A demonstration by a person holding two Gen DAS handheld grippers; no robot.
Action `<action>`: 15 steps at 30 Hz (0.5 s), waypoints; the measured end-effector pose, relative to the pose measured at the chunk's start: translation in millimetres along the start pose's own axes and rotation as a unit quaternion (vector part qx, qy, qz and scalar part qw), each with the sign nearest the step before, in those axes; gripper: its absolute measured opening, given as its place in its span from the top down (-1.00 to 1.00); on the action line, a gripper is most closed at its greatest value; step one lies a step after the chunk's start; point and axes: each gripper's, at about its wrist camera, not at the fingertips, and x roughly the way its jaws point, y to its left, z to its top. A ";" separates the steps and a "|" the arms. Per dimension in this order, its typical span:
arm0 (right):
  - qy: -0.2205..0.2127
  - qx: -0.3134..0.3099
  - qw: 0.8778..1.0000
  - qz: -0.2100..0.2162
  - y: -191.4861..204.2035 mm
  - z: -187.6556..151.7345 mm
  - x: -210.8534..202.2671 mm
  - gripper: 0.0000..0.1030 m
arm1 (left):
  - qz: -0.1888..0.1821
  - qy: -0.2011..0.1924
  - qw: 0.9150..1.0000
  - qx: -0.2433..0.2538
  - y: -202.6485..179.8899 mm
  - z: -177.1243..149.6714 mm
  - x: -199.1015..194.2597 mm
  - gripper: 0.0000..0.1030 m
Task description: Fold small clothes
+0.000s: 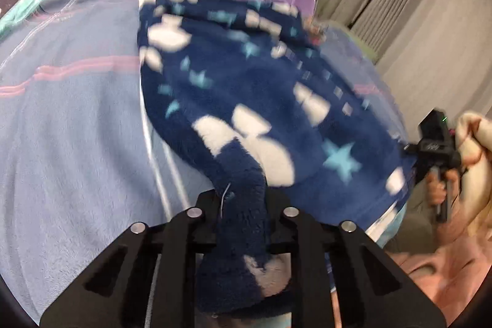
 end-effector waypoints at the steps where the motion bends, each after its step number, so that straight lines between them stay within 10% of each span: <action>1: -0.020 -0.019 1.000 0.002 12.2 1.0 -8.5 0.72 | 0.006 -0.019 1.000 0.020 -10.1 4.3 -10.6 0.69; 11: -0.167 -0.136 0.965 0.148 103.2 -11.6 -124.8 0.78 | -0.028 -0.161 0.982 0.099 -70.6 26.7 -127.8 0.73; 15: -0.233 -0.196 0.942 0.143 122.3 -33.0 -173.4 0.76 | -0.024 -0.215 0.966 0.140 -90.4 20.9 -175.3 0.71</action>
